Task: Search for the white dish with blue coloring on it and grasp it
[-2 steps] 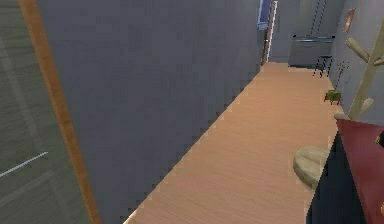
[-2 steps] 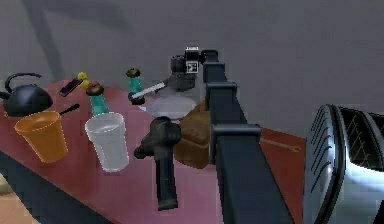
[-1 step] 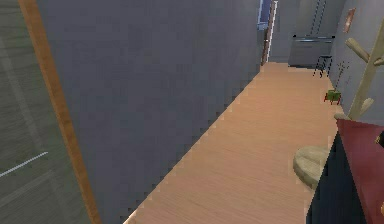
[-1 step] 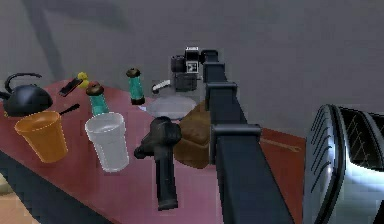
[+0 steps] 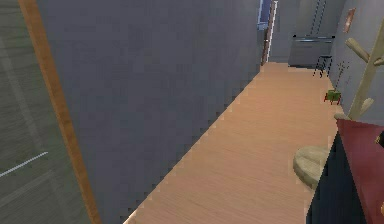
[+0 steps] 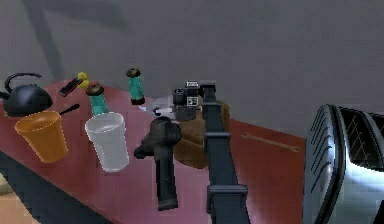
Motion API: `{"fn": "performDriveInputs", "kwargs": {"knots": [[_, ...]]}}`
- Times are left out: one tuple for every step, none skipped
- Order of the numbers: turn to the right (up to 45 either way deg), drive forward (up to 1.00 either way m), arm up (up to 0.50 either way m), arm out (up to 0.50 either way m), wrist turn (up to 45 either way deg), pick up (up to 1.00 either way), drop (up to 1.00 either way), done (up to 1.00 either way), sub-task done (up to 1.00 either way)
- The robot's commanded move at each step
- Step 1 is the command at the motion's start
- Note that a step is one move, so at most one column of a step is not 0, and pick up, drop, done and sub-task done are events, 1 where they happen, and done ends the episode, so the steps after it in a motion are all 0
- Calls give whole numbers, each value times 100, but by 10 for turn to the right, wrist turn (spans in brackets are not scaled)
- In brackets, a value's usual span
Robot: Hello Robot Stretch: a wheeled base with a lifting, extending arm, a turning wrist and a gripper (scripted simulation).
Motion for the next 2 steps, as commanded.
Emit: {"fn": "performDriveInputs", "kwargs": {"knots": [[0,0,0,0,0,100,0,0,0],[0,0,10,0,0,0,0,0,0]]}}
